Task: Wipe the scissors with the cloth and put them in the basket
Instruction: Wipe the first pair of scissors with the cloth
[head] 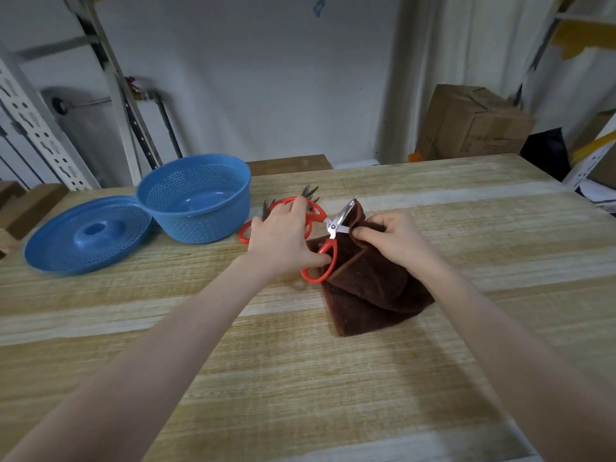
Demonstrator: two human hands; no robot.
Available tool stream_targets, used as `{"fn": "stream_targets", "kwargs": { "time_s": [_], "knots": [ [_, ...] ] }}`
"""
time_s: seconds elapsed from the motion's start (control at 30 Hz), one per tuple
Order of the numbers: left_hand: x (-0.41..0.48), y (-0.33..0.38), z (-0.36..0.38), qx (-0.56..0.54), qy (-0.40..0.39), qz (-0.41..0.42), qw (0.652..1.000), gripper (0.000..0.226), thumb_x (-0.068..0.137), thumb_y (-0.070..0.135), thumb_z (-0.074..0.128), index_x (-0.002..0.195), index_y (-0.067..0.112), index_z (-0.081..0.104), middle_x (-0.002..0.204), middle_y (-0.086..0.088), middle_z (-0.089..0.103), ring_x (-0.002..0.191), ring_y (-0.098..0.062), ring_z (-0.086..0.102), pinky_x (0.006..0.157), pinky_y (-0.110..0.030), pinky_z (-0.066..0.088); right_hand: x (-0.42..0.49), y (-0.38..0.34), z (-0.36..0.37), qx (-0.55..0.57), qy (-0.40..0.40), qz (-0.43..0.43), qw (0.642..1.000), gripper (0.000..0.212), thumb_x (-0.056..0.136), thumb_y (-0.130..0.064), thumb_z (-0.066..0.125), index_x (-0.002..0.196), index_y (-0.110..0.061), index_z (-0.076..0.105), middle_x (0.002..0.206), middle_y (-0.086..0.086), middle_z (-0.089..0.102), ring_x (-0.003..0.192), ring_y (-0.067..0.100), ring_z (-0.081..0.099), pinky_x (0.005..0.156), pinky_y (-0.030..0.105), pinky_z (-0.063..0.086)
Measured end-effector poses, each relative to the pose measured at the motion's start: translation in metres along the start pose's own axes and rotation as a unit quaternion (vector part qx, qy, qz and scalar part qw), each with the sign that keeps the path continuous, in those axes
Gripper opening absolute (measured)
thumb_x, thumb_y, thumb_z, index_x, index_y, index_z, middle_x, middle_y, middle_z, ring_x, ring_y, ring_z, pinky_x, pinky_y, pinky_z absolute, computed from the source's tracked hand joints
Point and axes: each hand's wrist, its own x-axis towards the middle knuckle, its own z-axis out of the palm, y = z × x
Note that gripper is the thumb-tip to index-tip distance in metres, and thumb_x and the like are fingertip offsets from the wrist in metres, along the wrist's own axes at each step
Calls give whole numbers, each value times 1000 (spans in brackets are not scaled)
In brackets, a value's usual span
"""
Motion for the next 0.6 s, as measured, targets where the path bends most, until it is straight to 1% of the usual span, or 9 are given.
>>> {"fn": "stream_targets", "kwargs": {
  "time_s": [0.1,0.17,0.23,0.27,0.3,0.37,0.4,0.5,0.6],
  "knots": [
    [0,-7,-1,-158,58,37,985,52,70,44,76,112,23,56,107,10,64,101,-11,59,88,-40,50,1,2,3,40,14,14,999,17,86,-17,71,68,-18,72,60,-2,67,57,12,61,60,26,46],
    [-4,-10,1,-216,155,64,962,22,77,20,73,98,16,65,97,4,68,89,-9,59,80,-28,51,2,2,5,69,25,25,997,16,87,-17,70,71,-22,72,63,-6,71,60,9,65,63,24,48],
    [-9,-8,4,-239,247,29,939,8,81,10,67,87,12,63,89,-1,65,84,-11,56,75,-23,45,3,1,7,91,40,27,995,18,87,-15,69,71,-22,72,61,-9,70,58,2,64,62,20,46],
    [-9,-6,6,-257,241,-16,936,4,84,13,65,86,12,62,86,-1,64,82,-14,57,74,-26,46,3,1,9,99,48,28,994,19,87,-14,69,70,-21,72,59,-10,69,56,1,63,60,19,44],
    [-7,-3,8,-274,186,-67,941,9,88,20,63,87,11,63,85,-2,64,81,-16,59,74,-30,48,3,0,12,108,55,30,992,19,87,-14,69,69,-19,72,58,-9,67,55,2,61,59,18,44],
    [-1,4,12,-282,18,-144,949,33,93,38,57,90,7,67,83,-4,67,79,-18,62,75,-35,50,2,-2,19,130,64,34,989,17,86,-13,69,69,-12,72,61,-3,66,58,7,60,59,20,43],
    [1,7,14,-291,-33,-155,944,41,93,44,55,89,5,68,79,-4,65,76,-18,61,72,-34,49,1,-3,22,142,64,35,987,16,86,-12,68,71,-9,71,65,2,66,61,10,60,61,22,44],
    [6,12,12,-362,-43,-150,919,37,91,39,63,85,3,71,71,-3,58,65,-12,52,67,-29,42,-2,-7,26,151,57,36,986,16,88,-12,66,81,1,72,76,11,68,70,18,62,67,28,46],
    [9,6,10,-407,-15,-161,899,20,83,33,74,76,14,75,88,-1,70,92,-12,60,88,-33,49,-2,-6,18,136,40,44,989,14,90,-15,65,79,-11,74,73,3,73,67,11,68,66,23,51]
  ]
}}
